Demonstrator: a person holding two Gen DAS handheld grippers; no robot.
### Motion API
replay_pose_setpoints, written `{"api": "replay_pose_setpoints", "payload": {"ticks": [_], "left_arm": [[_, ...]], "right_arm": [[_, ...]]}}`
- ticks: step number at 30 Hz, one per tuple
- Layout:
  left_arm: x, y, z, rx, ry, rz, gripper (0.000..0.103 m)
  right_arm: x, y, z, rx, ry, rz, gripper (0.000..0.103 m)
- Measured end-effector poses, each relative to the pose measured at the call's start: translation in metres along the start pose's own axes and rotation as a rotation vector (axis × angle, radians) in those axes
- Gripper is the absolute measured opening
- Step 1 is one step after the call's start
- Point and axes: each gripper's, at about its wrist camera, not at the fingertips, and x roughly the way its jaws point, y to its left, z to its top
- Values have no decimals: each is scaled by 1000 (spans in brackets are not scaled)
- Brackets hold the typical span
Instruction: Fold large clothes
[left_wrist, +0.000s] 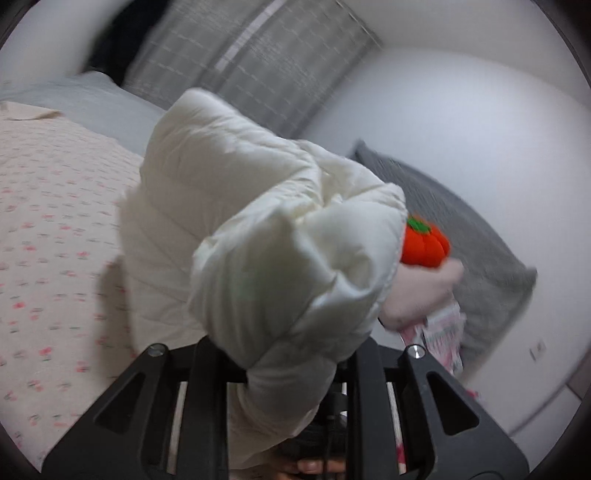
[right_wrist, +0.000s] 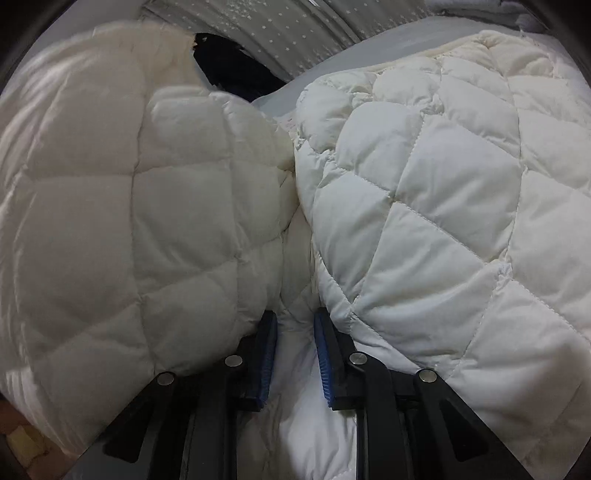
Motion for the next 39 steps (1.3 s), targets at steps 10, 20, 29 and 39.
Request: {"api": "replay_pose_setpoints", "payload": {"ticks": [10, 20, 29, 39], "left_arm": [[47, 2, 5, -6, 146, -9, 24], [68, -40, -7, 231, 236, 77, 29], [118, -81, -75, 565, 441, 185, 59], [98, -94, -79, 629, 458, 156, 74]], "right_arm": [[-27, -33, 0, 122, 1, 116, 19], [-153, -89, -44, 205, -189, 169, 52], [-246, -123, -45, 229, -424, 110, 78], [-211, -92, 1, 86, -287, 68, 41]]}}
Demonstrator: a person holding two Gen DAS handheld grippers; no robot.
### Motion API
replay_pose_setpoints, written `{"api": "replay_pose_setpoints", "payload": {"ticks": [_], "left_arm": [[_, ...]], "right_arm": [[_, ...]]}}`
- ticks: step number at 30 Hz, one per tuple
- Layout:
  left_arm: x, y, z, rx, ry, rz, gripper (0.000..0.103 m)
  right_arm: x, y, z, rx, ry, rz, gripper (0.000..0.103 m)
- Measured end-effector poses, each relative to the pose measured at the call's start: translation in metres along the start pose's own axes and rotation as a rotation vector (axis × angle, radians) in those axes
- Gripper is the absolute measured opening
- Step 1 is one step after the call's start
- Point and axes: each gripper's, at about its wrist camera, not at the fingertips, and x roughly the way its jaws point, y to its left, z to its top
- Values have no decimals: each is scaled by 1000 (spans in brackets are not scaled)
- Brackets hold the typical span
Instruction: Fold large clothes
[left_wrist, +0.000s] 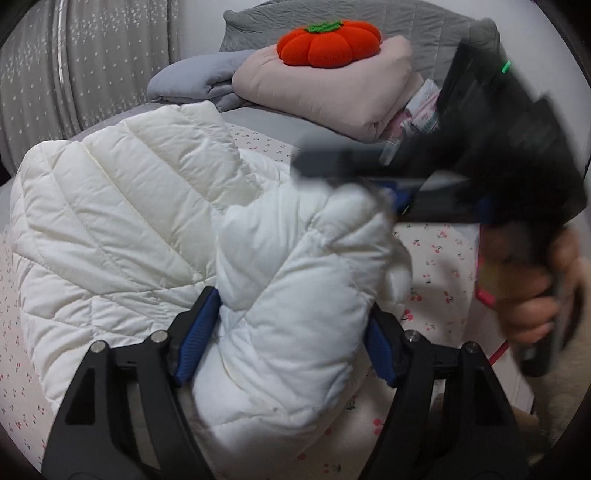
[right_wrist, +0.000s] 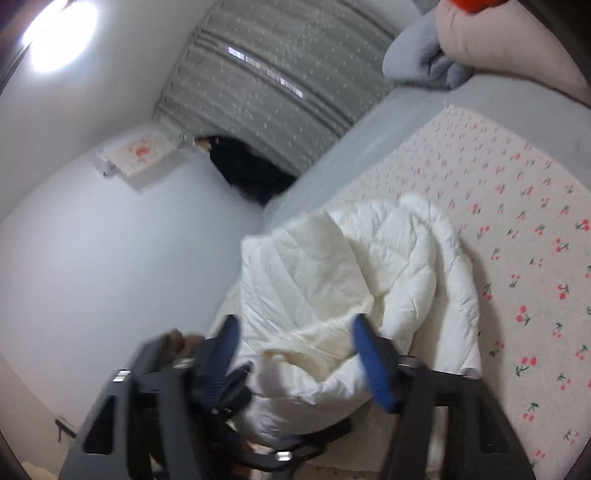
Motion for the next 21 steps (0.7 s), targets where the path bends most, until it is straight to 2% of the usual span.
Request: {"api": "replay_pose_setpoints", "payload": {"ticks": [3, 6, 7, 10, 12, 14, 17, 19, 20, 21], "left_arm": [[-22, 4, -5, -14, -22, -32, 75], [-50, 13, -13, -34, -68, -69, 75], [-58, 17, -15, -39, -79, -63, 75], [-73, 37, -18, -67, -119, 22, 76], [-78, 63, -20, -148, -134, 58, 76], [-80, 95, -24, -274, -156, 60, 76], [-67, 139, -31, -468, -156, 11, 75], [-51, 157, -35, -567, -142, -86, 67], [-46, 160, -36, -590, -145, -106, 67], [-44, 159, -35, -591, -151, -112, 67]], "right_arm": [[2, -24, -11, 45, 36, 9, 30], [-6, -43, -22, 59, 45, 6, 27], [-8, -49, -26, 69, 56, 11, 27], [-11, -59, -37, 56, 73, 23, 26], [-18, -61, -43, 38, 91, 24, 26], [-22, -58, -42, 17, 109, 23, 29], [-15, -51, -30, -6, 142, 14, 33], [-16, -45, -20, -17, 152, 18, 44], [-17, -41, -15, -25, 151, 24, 48], [-19, -37, -7, -31, 143, 29, 55]]}}
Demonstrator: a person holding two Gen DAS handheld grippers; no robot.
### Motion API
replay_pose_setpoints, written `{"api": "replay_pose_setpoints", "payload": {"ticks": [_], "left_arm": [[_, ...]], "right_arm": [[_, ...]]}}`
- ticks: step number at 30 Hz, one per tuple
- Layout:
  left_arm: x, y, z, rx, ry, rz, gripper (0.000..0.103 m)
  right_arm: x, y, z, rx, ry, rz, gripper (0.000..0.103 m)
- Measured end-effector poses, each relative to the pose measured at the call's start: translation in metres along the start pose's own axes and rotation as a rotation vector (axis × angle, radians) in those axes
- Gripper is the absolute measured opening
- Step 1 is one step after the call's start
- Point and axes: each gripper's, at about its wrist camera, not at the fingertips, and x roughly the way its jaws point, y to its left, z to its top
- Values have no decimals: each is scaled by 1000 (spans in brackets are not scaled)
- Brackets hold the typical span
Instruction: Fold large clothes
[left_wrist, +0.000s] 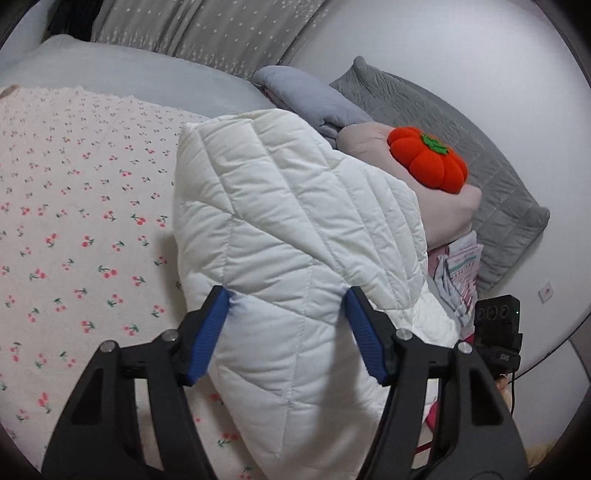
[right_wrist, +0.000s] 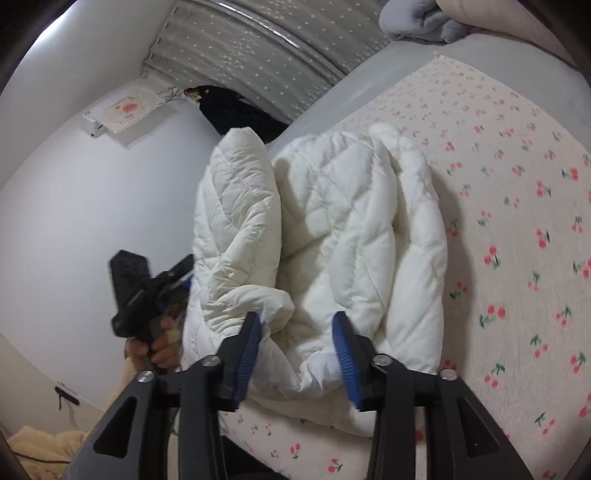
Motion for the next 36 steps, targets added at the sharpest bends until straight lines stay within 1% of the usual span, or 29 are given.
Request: {"api": "replay_pose_setpoints", "payload": {"ticks": [1, 3, 5, 8, 10, 12, 14, 15, 16, 17, 18, 19, 20, 22, 24, 26, 28, 30, 32, 34, 36], "left_arm": [[1, -3, -1, 10, -4, -5, 67], [2, -10, -3, 30, -9, -15, 67], [1, -12, -3, 43, -10, -24, 67], [1, -15, -2, 65, 2, -23, 67], [2, -21, 0, 89, 6, -27, 66], [3, -27, 3, 114, 9, -33, 66], [6, -35, 4, 142, 14, -35, 66], [8, -40, 5, 157, 17, -33, 66], [11, -45, 5, 171, 22, -32, 66], [14, -50, 5, 185, 25, -26, 66], [17, -55, 5, 200, 28, -12, 66], [20, -60, 4, 216, 32, -5, 66], [24, -65, 3, 232, 34, 1, 66], [33, -78, -2, 280, 45, 22, 66], [46, -93, -11, 362, 64, 87, 66], [60, -104, -23, 443, 89, 137, 66], [70, -112, -35, 495, 109, 157, 67], [75, -120, -43, 537, 114, 168, 68], [79, -125, -46, 563, 117, 185, 69], [80, -127, -46, 569, 120, 194, 69], [80, -128, -46, 570, 119, 201, 70]], "right_arm": [[-1, 5, 10, -5, -12, -3, 63], [-7, 9, 24, -16, -43, -20, 70], [-12, 7, 39, -3, -93, -62, 70], [-7, -9, 56, 94, -135, -78, 70], [4, -24, 61, 147, -115, -90, 70], [19, -40, 60, 207, -74, -59, 71], [37, -51, 58, 257, -30, -10, 68], [45, -53, 57, 264, -17, -4, 61], [54, -54, 57, 265, 0, -15, 50], [63, -56, 57, 270, 14, -24, 45], [69, -58, 57, 274, 25, -25, 37], [73, -61, 58, 276, 33, -21, 32], [77, -63, 58, 283, 39, -16, 30], [79, -67, 60, 280, 48, -14, 28], [76, -66, 61, 261, 42, -25, 30], [63, -63, 65, 276, 22, -32, 32], [41, -63, 67, 286, -37, -39, 45], [10, -58, 68, 261, -131, -97, 49], [-14, -40, 70, 197, -193, -159, 49], [-27, -4, 70, 80, -233, -228, 49], [-27, 34, 68, -26, -251, -272, 49]]}}
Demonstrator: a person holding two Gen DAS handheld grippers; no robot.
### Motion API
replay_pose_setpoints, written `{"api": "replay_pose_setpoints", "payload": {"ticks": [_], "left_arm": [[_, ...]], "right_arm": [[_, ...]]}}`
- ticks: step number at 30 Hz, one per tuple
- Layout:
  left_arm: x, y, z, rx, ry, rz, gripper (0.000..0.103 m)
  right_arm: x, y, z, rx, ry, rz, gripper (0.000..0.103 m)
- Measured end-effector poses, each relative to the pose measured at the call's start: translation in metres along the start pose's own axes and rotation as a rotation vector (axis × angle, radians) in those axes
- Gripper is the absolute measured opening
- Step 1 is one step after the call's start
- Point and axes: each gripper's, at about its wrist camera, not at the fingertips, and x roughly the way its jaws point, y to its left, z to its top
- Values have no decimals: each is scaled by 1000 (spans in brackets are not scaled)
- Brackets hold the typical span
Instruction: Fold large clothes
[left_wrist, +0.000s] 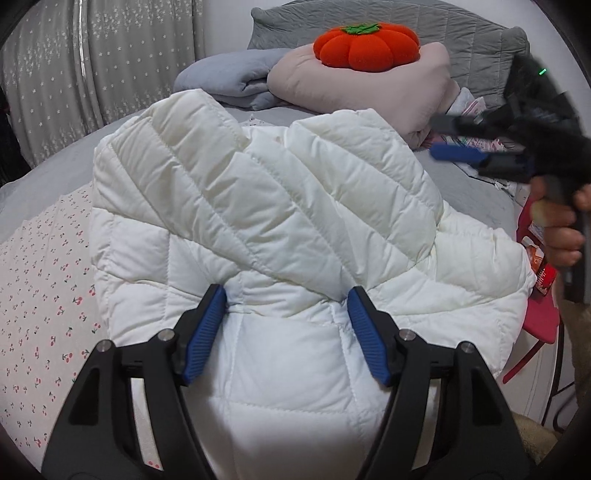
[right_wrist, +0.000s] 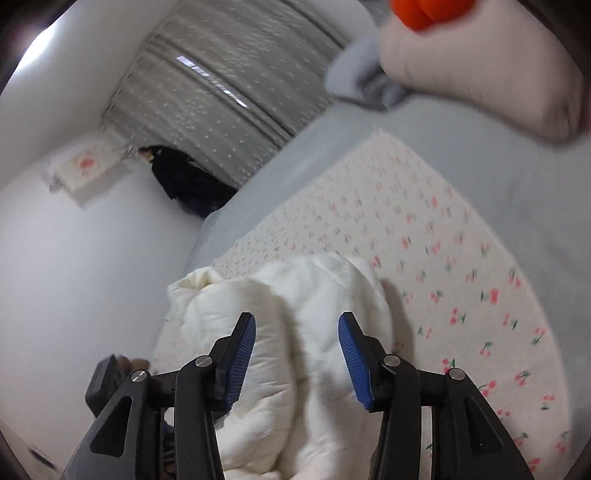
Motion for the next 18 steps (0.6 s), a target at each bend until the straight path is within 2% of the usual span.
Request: {"api": "replay_pose_setpoints", "payload": {"ticks": [3, 4, 6, 8, 10, 12, 13, 15, 18], "left_arm": [[-4, -2, 2, 7, -1, 11, 70], [-6, -2, 4, 9, 1, 10, 70], [-12, 1, 11, 4, 8, 4, 69], [-22, 9, 22, -14, -12, -16, 68], [-29, 21, 34, -51, -58, -36, 63], [-24, 31, 47, -88, -83, -1, 60], [-16, 35, 53, -101, -79, 23, 53], [6, 44, 60, -127, -52, 73, 48], [37, 55, 59, -188, 9, 111, 48]], "right_arm": [[7, 52, -12, -158, -25, -39, 49], [18, 66, -18, -211, -22, -87, 47], [42, 69, -26, -270, -5, -199, 44], [66, 53, -39, -256, 31, -304, 36], [75, 32, -45, -182, 50, -303, 35], [75, 15, -48, -107, 50, -263, 35], [74, 11, -48, -88, 46, -254, 34], [73, 4, -49, -72, 42, -246, 33], [73, -3, -51, -62, 45, -243, 33]]}}
